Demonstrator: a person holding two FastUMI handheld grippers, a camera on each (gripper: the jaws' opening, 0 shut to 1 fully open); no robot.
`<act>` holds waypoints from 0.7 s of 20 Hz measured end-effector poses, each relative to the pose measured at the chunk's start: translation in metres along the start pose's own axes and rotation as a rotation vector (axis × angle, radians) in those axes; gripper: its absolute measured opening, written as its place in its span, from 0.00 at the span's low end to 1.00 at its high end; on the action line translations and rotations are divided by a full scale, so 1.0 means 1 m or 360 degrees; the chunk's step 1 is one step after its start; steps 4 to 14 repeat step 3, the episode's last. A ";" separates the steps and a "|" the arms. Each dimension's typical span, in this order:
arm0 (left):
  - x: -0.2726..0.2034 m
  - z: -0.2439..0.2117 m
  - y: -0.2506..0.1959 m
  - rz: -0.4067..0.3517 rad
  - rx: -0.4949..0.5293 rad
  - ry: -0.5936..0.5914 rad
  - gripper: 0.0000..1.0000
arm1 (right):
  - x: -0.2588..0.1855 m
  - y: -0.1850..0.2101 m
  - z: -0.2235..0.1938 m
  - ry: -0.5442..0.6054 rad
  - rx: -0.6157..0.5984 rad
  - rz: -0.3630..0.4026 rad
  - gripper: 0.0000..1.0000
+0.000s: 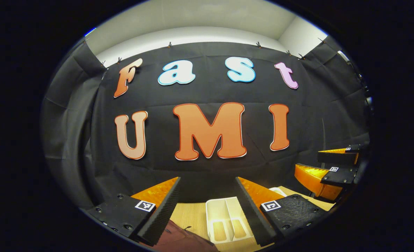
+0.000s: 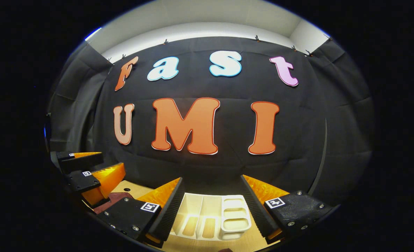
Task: Open the schoolbag, grab two books from the bookshelf and put them into the schoolbag.
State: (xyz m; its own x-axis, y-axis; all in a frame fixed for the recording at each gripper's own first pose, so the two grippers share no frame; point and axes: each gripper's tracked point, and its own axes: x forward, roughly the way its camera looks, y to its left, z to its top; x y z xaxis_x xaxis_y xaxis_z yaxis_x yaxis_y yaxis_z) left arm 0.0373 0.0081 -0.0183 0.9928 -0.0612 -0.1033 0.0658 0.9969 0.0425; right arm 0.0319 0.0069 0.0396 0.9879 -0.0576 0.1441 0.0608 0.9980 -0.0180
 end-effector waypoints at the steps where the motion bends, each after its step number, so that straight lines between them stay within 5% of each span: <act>1: 0.002 -0.002 0.001 -0.0001 0.0001 0.0008 0.94 | -0.001 0.000 -0.001 0.0006 -0.0011 -0.0005 0.93; 14: 0.005 -0.005 0.003 -0.0001 0.0005 0.0016 0.94 | 0.000 0.004 -0.003 0.0012 -0.0025 -0.0002 0.94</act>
